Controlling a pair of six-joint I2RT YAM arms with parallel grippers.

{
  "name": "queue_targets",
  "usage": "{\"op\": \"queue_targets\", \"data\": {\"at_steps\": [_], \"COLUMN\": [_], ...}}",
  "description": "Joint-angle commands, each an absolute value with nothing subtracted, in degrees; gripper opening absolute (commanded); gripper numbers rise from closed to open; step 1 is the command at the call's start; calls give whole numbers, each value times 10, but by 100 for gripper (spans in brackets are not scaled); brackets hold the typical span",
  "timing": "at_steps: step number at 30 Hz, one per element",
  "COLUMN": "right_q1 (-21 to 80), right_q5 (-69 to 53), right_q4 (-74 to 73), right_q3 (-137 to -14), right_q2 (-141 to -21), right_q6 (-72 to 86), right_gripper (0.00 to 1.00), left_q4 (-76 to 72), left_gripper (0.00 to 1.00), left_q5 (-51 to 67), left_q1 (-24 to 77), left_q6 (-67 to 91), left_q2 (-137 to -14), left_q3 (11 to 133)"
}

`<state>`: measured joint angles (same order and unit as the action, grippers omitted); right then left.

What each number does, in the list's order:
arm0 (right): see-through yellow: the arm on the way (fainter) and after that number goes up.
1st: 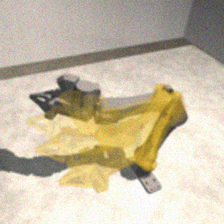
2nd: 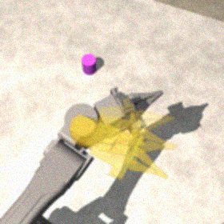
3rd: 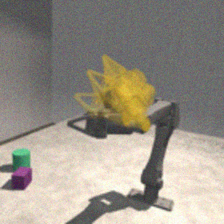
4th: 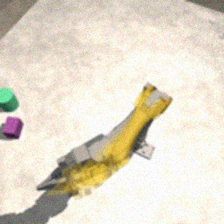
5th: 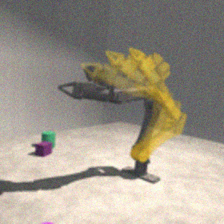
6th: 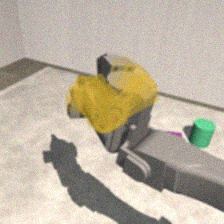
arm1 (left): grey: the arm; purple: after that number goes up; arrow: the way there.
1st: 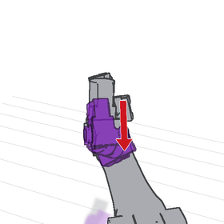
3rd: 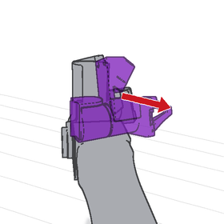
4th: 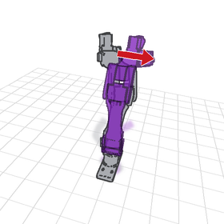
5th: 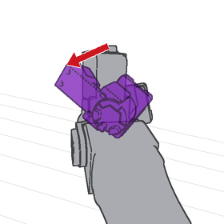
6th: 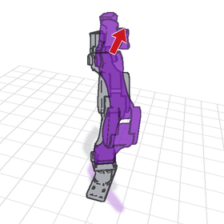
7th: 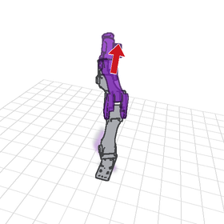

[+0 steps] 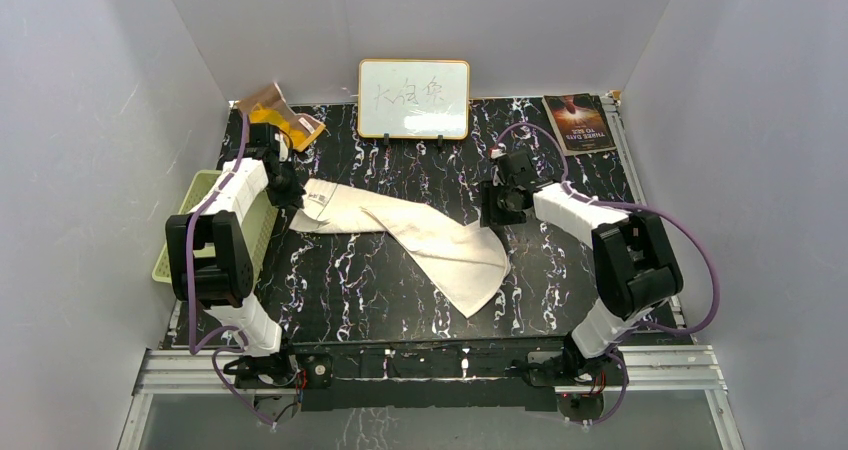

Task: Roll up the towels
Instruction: Flatten out the towel at the center of the board.

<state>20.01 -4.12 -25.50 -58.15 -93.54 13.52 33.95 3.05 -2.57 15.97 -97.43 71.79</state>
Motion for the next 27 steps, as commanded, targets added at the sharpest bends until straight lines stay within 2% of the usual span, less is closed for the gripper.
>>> {"op": "queue_targets", "data": {"at_steps": [1, 13, 15, 19, 20, 27], "right_q1": [214, 244, 244, 243, 243, 225], "right_q5": [-32, 42, 46, 50, 51, 65], "right_q4": [-240, -249, -249, -244, -242, -266], "right_q3": [-597, -610, -607, -596, -594, -654], "right_q2": [-947, -994, -994, -994, -994, -920], "right_q6": [127, 126, 127, 129, 131, 132], "right_gripper": [47, 41, 33, 3, 0, 0], "left_q4": [358, 370, 371, 379, 382, 399], "left_gripper": [0, 0, 0, 0, 0, 0], "left_q5": [43, 31, 31, 24, 23, 49], "left_q1": [-31, -34, -35, -39, -41, -57], "left_q6": [153, 146, 145, 138, 136, 137], "left_q2": [-944, -946, -945, -943, -942, -935], "left_q3": [729, 741, 742, 751, 754, 796]}}
